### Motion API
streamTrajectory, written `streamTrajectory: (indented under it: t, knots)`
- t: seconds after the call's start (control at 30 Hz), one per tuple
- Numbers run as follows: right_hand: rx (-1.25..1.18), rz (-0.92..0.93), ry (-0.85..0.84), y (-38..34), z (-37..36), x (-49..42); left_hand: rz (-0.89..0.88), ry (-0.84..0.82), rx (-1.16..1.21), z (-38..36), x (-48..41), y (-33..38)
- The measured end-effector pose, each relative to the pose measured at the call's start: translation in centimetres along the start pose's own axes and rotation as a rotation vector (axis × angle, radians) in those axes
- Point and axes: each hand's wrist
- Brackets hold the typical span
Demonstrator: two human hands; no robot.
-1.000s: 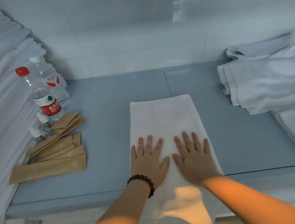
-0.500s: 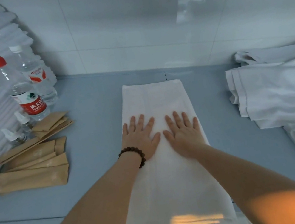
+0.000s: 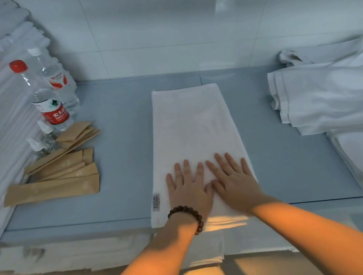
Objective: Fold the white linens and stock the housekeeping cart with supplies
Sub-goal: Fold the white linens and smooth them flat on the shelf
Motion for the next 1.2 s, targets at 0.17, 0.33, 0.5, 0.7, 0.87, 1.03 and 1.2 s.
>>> streamTrajectory:
  t: [0.17,0.33,0.5,0.7,0.87,1.03,1.2]
  knots:
    - [-0.004,-0.083,0.069,-1.4,-1.2,1.1,-0.062,0.063,-0.064,-0.6,0.4,-2.1]
    - [-0.109,-0.255,0.032,-5.3,-1.9,1.6,-0.244,0.052,-0.128,0.6,-0.8,-5.4]
    - [-0.221,-0.193,-0.102,-7.6,-0.2,1.6,-0.042,0.054,-0.048,1.6,-1.4,-5.7]
    - [-0.221,0.163,0.175,-4.1,2.7,-1.9,0.271,0.062,-0.023,0.8,-2.0,-4.2]
    - [0.100,0.393,-0.035,0.8,2.2,-7.3,0.313,0.132,-0.069,-0.3,-2.4,-5.1]
    - [0.195,-0.017,-0.038,6.8,3.9,-12.4,0.280,0.136,-0.085,-0.6,-2.4,-5.7]
    - [0.155,0.211,0.069,4.1,4.7,-15.1,0.124,0.101,-0.099,0.6,-3.6,-8.8]
Point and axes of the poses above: each hand's wrist, its own x-axis away from the middle knuckle, its own z-axis out of the back of the hand, y = z × x, and after that the axes turned 2 degrees about -z, right-handed
